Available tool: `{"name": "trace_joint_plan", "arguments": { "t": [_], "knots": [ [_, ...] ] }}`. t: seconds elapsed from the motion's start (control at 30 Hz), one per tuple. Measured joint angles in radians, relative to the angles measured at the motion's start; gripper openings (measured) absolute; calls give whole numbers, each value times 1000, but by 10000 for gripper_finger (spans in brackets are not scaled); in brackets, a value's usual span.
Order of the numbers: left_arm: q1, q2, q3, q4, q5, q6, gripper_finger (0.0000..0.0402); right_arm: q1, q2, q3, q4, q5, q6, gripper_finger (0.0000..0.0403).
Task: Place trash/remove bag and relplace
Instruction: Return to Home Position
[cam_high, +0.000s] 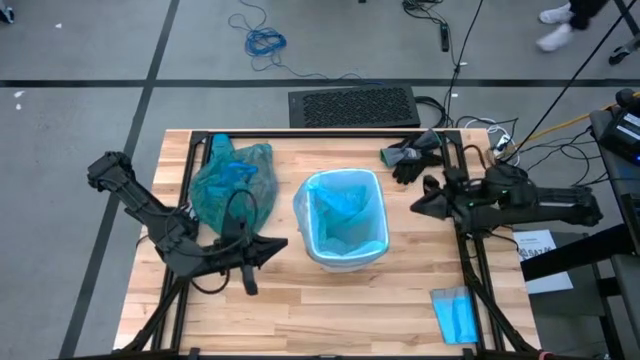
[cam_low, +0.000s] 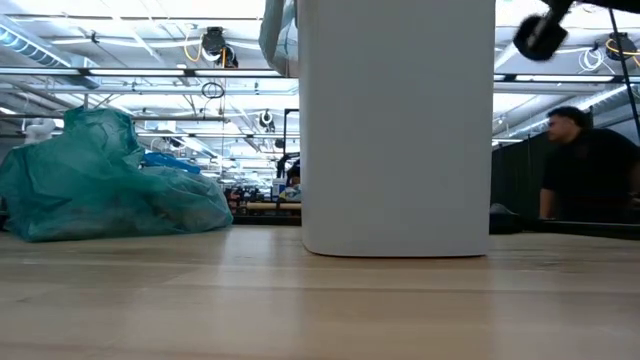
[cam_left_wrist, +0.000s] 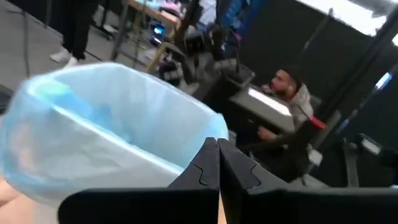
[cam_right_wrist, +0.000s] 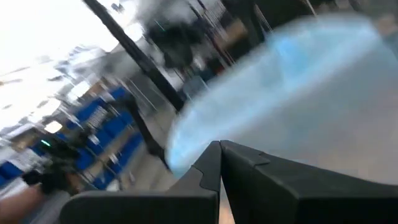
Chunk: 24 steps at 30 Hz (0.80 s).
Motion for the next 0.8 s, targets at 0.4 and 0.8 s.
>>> {"name": "trace_joint_plan", "arguments": {
  "t": [0.4,0.8],
  "knots": [
    [48,-22,-7,135,121,292,0,0,-20,76,-9,79,-61,0],
    [315,-389,-377,144,728,228,0,1,-17,2,-45,46,-242,0]
  ]
}}
